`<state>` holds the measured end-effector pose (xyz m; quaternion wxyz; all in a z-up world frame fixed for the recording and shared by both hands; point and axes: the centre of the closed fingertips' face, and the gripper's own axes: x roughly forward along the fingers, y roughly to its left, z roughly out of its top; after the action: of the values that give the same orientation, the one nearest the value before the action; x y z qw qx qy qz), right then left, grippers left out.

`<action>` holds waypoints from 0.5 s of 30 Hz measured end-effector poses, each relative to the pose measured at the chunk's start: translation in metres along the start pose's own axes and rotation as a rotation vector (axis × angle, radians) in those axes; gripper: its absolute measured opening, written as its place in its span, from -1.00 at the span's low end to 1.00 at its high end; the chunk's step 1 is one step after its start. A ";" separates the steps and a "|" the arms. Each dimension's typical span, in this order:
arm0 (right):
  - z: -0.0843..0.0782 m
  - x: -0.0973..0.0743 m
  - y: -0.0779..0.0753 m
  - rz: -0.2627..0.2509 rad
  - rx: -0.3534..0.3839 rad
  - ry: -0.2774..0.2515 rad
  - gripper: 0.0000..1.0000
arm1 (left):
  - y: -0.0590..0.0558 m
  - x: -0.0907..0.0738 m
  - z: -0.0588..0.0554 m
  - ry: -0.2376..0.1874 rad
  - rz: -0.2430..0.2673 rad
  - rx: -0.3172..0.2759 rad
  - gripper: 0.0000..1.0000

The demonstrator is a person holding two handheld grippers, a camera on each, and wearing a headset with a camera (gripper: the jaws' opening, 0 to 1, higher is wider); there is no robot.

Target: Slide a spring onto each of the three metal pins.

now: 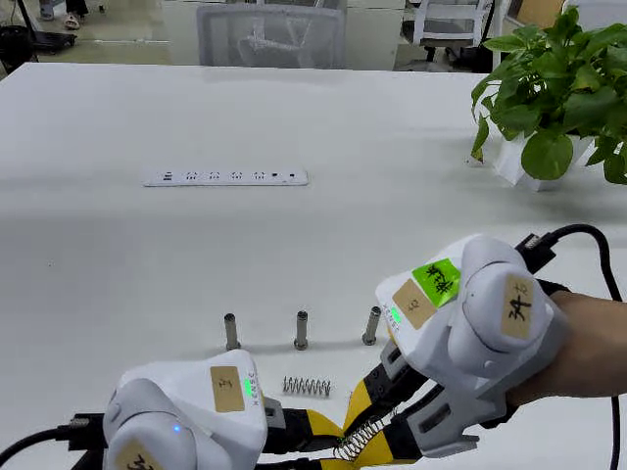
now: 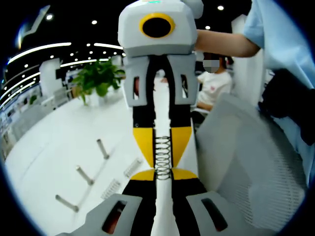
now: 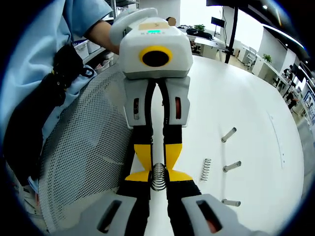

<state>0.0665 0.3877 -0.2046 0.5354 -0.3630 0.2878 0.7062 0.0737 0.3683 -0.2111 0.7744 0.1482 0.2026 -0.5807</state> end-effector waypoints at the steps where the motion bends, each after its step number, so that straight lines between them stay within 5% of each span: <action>1: 0.000 0.000 0.000 -0.001 0.000 -0.001 -0.74 | 0.000 0.000 0.000 0.000 0.001 0.001 -0.81; 15: -0.003 -0.001 0.003 0.033 0.023 0.032 -0.76 | -0.003 0.006 0.002 -0.016 0.002 -0.001 -0.80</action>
<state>0.0646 0.3838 -0.2050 0.5232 -0.3635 0.3104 0.7055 0.0722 0.3616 -0.2123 0.7766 0.1433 0.1964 -0.5812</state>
